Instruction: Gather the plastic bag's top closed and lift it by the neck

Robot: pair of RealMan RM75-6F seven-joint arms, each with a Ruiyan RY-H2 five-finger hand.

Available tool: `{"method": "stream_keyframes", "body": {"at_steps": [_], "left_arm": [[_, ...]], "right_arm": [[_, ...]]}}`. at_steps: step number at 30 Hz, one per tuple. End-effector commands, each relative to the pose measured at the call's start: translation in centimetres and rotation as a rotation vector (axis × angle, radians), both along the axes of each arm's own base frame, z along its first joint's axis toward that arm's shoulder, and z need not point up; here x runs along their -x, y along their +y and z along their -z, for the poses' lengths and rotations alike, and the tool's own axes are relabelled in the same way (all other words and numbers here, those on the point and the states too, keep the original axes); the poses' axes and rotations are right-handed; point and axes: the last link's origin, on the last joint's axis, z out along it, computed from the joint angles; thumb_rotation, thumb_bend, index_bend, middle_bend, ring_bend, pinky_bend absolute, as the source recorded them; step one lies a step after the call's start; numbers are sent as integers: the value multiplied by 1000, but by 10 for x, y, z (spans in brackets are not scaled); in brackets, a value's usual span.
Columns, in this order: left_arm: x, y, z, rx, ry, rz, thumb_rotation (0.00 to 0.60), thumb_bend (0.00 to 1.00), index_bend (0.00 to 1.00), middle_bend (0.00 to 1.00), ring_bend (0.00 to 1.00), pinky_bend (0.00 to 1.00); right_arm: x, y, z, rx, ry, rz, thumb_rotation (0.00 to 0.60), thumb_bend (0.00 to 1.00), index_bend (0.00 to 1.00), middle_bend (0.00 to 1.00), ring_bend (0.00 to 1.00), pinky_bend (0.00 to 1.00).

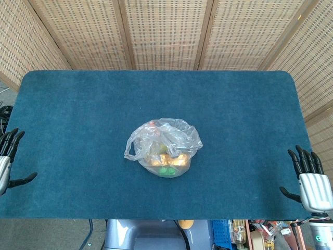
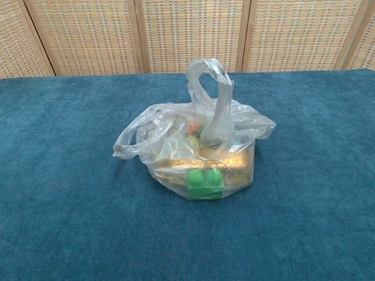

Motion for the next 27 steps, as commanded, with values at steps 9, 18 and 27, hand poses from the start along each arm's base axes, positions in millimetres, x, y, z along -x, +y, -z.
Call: {"method": "stream_keyframes", "body": {"at_steps": [9, 18, 27], "left_arm": [[0, -1, -2, -22, -2, 1, 600, 91, 0, 0, 0, 0], [1, 3, 4, -9, 7, -9, 600, 89, 0, 0, 0, 0], [4, 6, 3, -14, 2, -31, 600, 90, 0, 0, 0, 0]], "right_arm": [[-10, -14, 14, -193, -143, -28, 600, 0, 0, 0, 0, 0], [-66, -67, 48, -598, -400, -121, 600, 0, 9, 0, 0, 0], [-118, -107, 74, -747, -528, -182, 600, 0, 24, 0, 0, 0]]}}
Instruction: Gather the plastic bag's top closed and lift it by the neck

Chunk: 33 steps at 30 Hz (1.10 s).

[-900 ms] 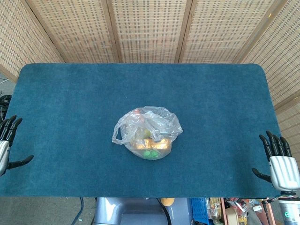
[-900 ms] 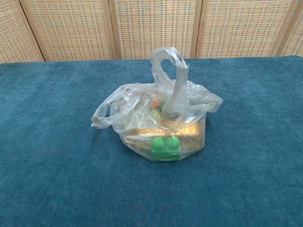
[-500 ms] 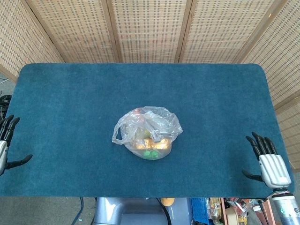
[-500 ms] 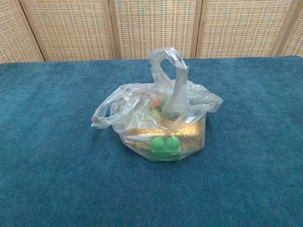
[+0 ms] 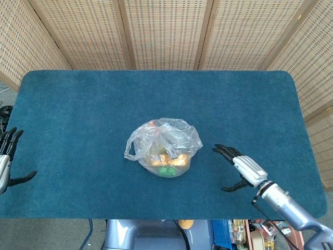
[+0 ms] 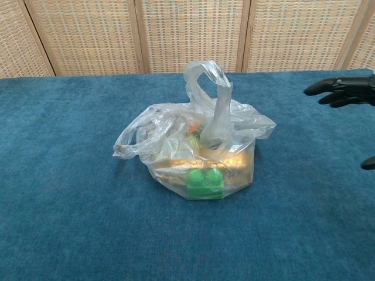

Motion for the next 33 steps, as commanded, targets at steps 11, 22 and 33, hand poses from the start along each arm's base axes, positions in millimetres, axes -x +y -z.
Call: {"method": "stream_keyframes", "body": {"at_steps": [11, 22, 33], "left_arm": [[3, 4, -3, -13, -19, -10, 600, 92, 0, 0, 0, 0], [7, 8, -7, -22, -34, -29, 600, 89, 0, 0, 0, 0], [8, 9, -10, -26, -44, -32, 600, 93, 0, 0, 0, 0]], "right_arm": [[-67, -27, 39, -215, -143, 11, 600, 0, 76, 11, 0, 0], [-121, -32, 55, -319, -192, -8, 600, 0, 77, 27, 0, 0], [-153, -38, 68, -362, -252, 16, 600, 0, 104, 67, 0, 0]]}}
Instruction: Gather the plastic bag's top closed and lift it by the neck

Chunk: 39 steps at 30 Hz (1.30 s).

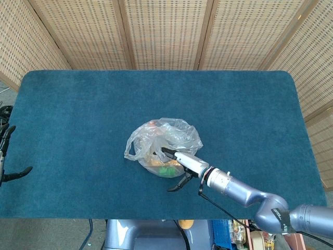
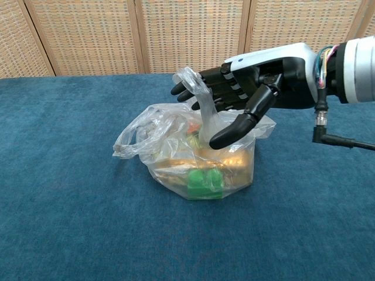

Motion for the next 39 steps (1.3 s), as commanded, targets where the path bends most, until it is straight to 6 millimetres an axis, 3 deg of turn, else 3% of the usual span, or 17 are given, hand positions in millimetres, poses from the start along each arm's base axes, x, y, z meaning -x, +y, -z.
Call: {"method": "stream_keyframes", "body": {"at_steps": [1, 10, 17, 20, 32, 39], "left_arm": [[0, 0, 0, 1, -2, -1, 600, 92, 0, 0, 0, 0], [2, 1, -4, -8, -18, -7, 600, 92, 0, 0, 0, 0], [3, 1, -5, -7, -23, -9, 600, 92, 0, 0, 0, 0], [3, 2, -5, -9, -26, -11, 600, 92, 0, 0, 0, 0], [6, 5, -5, -3, -30, -20, 600, 92, 0, 0, 0, 0], [5, 8, -1, 11, -23, -23, 600, 95, 0, 0, 0, 0]], "right_arm": [[-10, -2, 6, 2, -16, -3, 600, 0, 105, 68, 0, 0], [-16, -4, 26, -23, -24, 50, 600, 0, 118, 104, 0, 0], [-35, -10, 29, -131, -140, 193, 600, 0, 121, 156, 1, 4], [-39, -11, 29, -180, -180, 250, 600, 0, 121, 159, 11, 57], [-45, -25, 22, -372, -397, 509, 600, 0, 228, 320, 154, 184], [-37, -31, 12, -391, -459, 550, 600, 15, 292, 411, 256, 222]]}}
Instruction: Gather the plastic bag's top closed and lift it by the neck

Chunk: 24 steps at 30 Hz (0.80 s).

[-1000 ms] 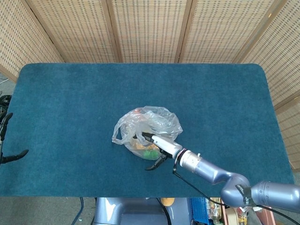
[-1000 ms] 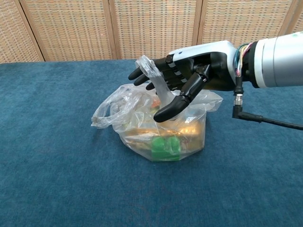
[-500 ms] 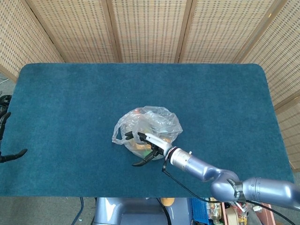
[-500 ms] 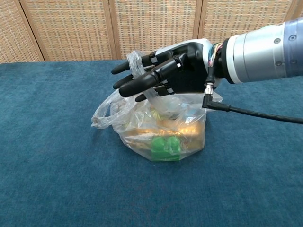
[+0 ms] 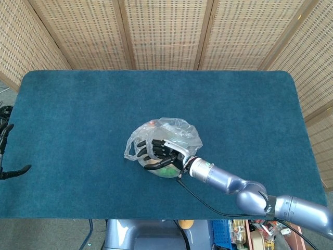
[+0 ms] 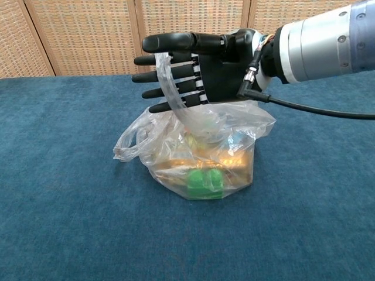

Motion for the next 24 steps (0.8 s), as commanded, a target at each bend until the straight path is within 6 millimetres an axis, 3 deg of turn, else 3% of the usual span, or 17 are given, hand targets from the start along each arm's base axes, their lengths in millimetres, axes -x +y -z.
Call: {"method": "stream_keyframes", "body": {"at_steps": [1, 7, 14, 18, 24], "left_arm": [[0, 1, 2, 6, 2, -2, 600, 95, 0, 0, 0, 0], [-1, 4, 6, 20, 7, 1, 600, 99, 0, 0, 0, 0], [-5, 11, 13, 31, 17, 24, 600, 110, 0, 0, 0, 0], [-15, 31, 17, 43, 59, 101, 600, 134, 0, 0, 0, 0], [-43, 80, 42, 138, 121, 357, 600, 169, 36, 0, 0, 0]], "right_arm": [[6, -2, -4, -6, -20, 24, 600, 21, 297, 419, 266, 222], [17, -4, -15, 2, -29, 46, 600, 96, 306, 457, 361, 279], [29, -4, -25, -5, -27, 56, 600, 127, 307, 482, 406, 346], [37, -4, -29, -9, -16, 50, 600, 137, 310, 483, 406, 346], [45, -2, -33, -14, -14, 36, 600, 139, 309, 483, 406, 346]]}}
